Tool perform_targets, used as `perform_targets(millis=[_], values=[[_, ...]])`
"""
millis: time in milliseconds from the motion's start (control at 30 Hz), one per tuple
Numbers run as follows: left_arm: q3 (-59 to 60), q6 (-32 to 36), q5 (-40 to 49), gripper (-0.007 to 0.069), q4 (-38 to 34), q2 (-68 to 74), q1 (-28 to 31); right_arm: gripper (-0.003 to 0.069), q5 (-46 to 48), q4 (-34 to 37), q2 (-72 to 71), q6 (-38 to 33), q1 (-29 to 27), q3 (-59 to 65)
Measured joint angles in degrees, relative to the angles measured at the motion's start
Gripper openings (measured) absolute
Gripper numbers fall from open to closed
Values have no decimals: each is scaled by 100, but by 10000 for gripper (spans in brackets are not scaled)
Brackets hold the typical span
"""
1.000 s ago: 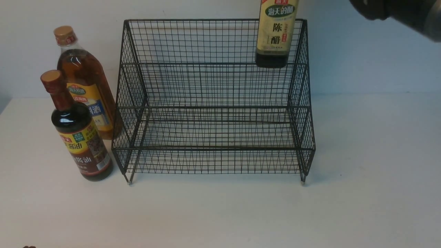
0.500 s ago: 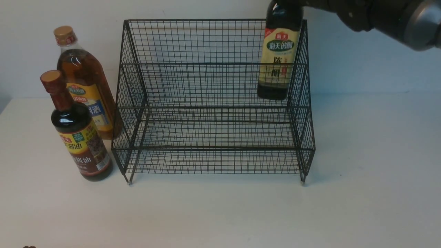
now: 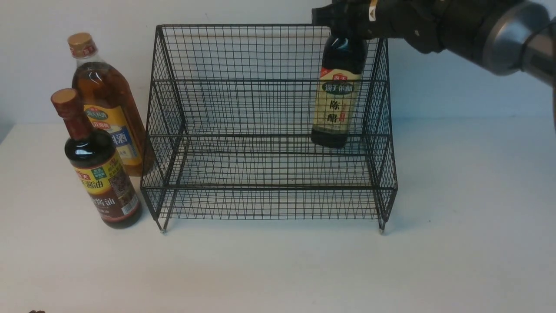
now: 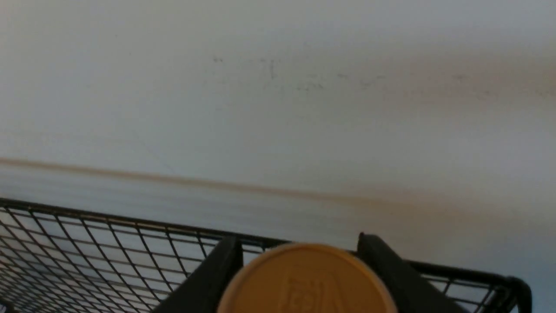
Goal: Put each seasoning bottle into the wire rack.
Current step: Use the right arm to put the condiment bottle back on the shelf
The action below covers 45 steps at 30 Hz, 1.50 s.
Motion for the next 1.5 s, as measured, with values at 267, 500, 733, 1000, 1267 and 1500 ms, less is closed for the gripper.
perform_targets(millis=[267, 500, 733, 1000, 1267, 1500], values=[[0, 0, 0, -5, 0, 0, 0, 315, 193, 146, 0, -6, 5, -45], [0, 0, 0, -5, 0, 0, 0, 315, 237, 185, 0, -96, 11, -57], [0, 0, 0, -5, 0, 0, 0, 315, 220, 428, 0, -670, 41, -57], [0, 0, 0, -5, 0, 0, 0, 472, 221, 493, -36, -946, 43, -69], [0, 0, 0, -5, 0, 0, 0, 514, 353, 511, -388, -1103, 48, -69], [0, 0, 0, -5, 0, 0, 0, 514, 798, 903, -910, -1774, 48, -75]])
